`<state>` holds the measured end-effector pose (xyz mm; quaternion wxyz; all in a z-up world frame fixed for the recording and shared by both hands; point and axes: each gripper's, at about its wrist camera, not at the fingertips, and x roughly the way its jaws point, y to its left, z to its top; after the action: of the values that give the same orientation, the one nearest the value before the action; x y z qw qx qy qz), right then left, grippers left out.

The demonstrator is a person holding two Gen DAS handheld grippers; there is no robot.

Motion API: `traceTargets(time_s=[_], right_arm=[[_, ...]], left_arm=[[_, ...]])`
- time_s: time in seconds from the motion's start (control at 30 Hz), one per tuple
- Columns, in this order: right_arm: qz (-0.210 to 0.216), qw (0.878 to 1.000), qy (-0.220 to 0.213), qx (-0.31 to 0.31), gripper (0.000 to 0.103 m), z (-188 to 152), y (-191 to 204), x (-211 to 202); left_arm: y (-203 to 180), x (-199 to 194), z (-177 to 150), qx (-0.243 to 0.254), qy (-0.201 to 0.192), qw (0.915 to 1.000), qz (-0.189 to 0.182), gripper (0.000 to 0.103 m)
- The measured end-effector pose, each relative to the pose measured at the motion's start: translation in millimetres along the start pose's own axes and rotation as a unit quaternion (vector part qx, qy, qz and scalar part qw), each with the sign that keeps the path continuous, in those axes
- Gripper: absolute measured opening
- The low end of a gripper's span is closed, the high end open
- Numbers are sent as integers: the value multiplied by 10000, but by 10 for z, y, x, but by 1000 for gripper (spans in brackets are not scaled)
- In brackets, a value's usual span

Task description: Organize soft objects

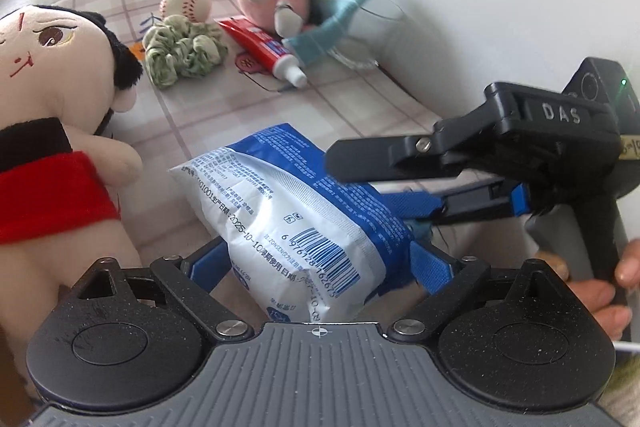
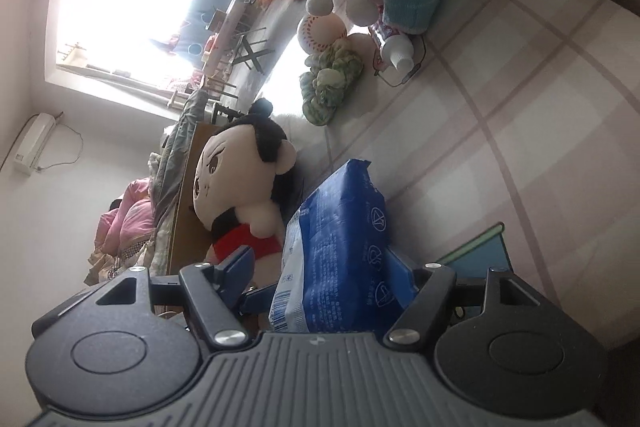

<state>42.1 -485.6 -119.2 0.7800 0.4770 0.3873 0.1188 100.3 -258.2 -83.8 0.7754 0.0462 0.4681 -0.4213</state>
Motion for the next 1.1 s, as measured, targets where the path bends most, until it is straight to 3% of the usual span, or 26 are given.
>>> traceTargets(time_s=[0.2,0.37,0.57,0.7,0.87,1.1], right_arm=[[-705,9894,-1072,-673,74,169,285,-361],[-1507,9531,-1881,-1830,81,452,752,-395],[-2019,9135,-2505,-2489,81,988,935,-237],[-2327,8966,-2711,-2615,79,1364,914,-52],[-2597,8966,-2568,-2503,70,1724,771,174],[-2902,8906,-2297,-2644,63,1698,677,323]], left_arm=[[17,83,84,-288,99,9993,199,100],[60,137,187,-578,120,9978,294,101],[93,244,231,-704,135,9967,380,101],[155,267,235,-850,153,9958,317,100],[170,268,258,-886,114,9954,338,96],[180,259,251,-829,96,9959,340,94]])
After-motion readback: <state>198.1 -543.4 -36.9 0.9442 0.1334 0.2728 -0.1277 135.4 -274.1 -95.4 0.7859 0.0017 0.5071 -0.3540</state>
